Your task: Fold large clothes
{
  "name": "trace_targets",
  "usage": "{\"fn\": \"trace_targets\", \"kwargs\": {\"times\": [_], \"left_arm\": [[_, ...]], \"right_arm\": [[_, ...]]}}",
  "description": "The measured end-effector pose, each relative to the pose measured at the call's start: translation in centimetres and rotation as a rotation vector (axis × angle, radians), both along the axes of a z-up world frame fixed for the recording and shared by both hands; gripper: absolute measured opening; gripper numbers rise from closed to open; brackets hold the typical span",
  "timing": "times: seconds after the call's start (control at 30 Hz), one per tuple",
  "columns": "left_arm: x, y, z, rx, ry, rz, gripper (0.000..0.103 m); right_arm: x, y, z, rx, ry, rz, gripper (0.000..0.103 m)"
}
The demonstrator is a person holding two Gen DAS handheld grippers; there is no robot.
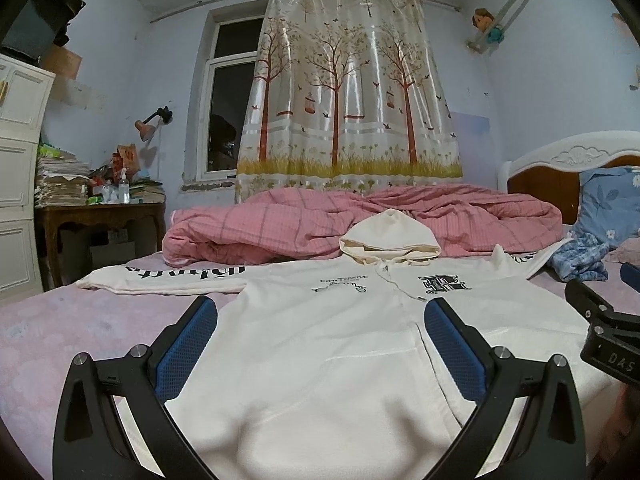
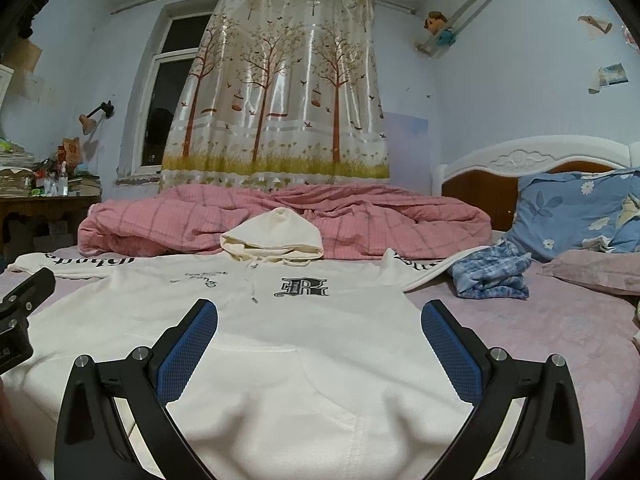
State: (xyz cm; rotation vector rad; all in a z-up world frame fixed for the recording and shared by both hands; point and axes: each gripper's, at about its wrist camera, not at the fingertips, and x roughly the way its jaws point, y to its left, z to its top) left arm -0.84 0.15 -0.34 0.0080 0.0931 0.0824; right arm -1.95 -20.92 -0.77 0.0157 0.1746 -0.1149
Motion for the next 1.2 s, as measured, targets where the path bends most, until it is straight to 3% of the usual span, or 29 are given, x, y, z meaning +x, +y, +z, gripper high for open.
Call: {"fn": "trace_targets", "kwargs": {"times": [0.17,0.2,0.3,0.47,0.7,1.2], "left_arm": [[0.0,-0.1,0.0,0.001,0.001,0.000,0.103],[-0.1,-0.1,0.0,0.000,-0.001,0.001,0.103],[-0.1,0.0,0.2,-0.003,-0.008,0.001,0.103],[-0.1,-0.2,0.2,0.004,0.004,0.003,0.103],[0.0,-0.3,0.3,0.006,0.005,0.003,0.103],[-0.1,-0.3,0.1,0.017,-0.008,0.008,0.103]], "right_arm": [[0.4,0.0,0.0,0.015,0.017,-0.004,0.103],[0.4,0.3,0.0,-0.019,0.068,-0.004,0.103],[0.8,0.2,0.0,-0.017,0.103,-0.005,0.103],[1.0,-0.5,0.0,0.036,0.075,-0.001,0.103],[1.4,-0.1,-0.3,-0.023,0.060,-0.003,0.103],[1.8,-0.6,-0.3,-0.001,0.069,-0.004,0.103]]}}
